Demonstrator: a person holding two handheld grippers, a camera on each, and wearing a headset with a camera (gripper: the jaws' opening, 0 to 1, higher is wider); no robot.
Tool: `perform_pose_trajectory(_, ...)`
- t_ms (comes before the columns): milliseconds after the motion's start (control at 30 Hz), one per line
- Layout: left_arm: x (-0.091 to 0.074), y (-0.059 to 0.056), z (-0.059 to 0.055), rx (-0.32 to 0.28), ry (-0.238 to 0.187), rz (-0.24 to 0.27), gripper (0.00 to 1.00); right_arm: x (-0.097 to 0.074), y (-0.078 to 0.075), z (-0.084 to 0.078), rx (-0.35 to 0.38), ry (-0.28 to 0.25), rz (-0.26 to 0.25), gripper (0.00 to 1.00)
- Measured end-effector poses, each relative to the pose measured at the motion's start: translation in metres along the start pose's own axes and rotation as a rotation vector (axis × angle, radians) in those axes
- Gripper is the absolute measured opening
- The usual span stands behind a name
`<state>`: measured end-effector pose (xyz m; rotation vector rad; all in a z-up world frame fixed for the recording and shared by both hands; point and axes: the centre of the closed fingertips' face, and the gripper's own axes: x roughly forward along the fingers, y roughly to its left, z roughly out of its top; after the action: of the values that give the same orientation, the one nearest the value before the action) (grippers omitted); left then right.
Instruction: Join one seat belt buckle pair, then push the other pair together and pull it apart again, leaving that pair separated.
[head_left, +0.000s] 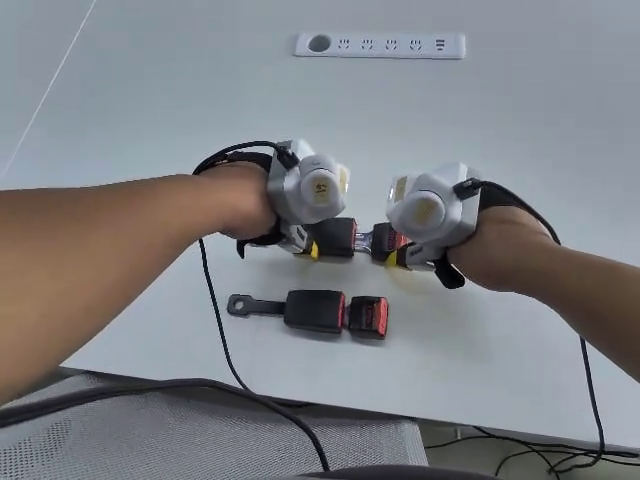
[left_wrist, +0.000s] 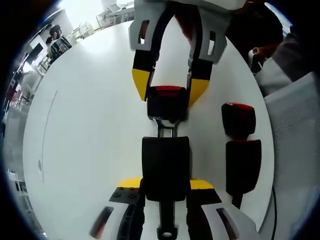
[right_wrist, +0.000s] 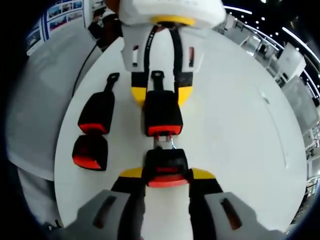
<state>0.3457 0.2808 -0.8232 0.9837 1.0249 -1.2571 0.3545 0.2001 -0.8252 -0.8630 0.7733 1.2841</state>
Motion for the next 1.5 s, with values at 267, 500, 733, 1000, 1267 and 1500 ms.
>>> perform_pose_trajectory(267,0.0,-0.001,0.0,-0.001,-0.01,0.009,0.31,0.003,-0.001,0.004,0.0,-0.009,0.019,0.3)
perform_pose_trajectory(500,0.002,0.001,-0.001,0.024,-0.001,-0.007,0.31,0.01,0.002,0.016,-0.004,-0.004,0.011,0.29)
perform_pose_trajectory(733,0.002,0.001,-0.001,0.016,-0.004,-0.002,0.31,0.008,0.002,0.014,0.013,-0.026,0.025,0.3)
perform_pose_trajectory(1000,0.001,0.0,-0.001,0.003,0.0,0.004,0.31,0.008,0.002,0.013,0.009,-0.046,0.025,0.31)
perform_pose_trajectory(1267,0.003,0.003,-0.003,-0.005,0.014,0.01,0.31,0.004,0.001,0.006,0.018,-0.048,0.022,0.31)
perform_pose_trajectory(1500,0.004,0.004,-0.002,-0.003,0.01,0.002,0.31,-0.006,0.002,-0.01,0.01,-0.043,0.029,0.32)
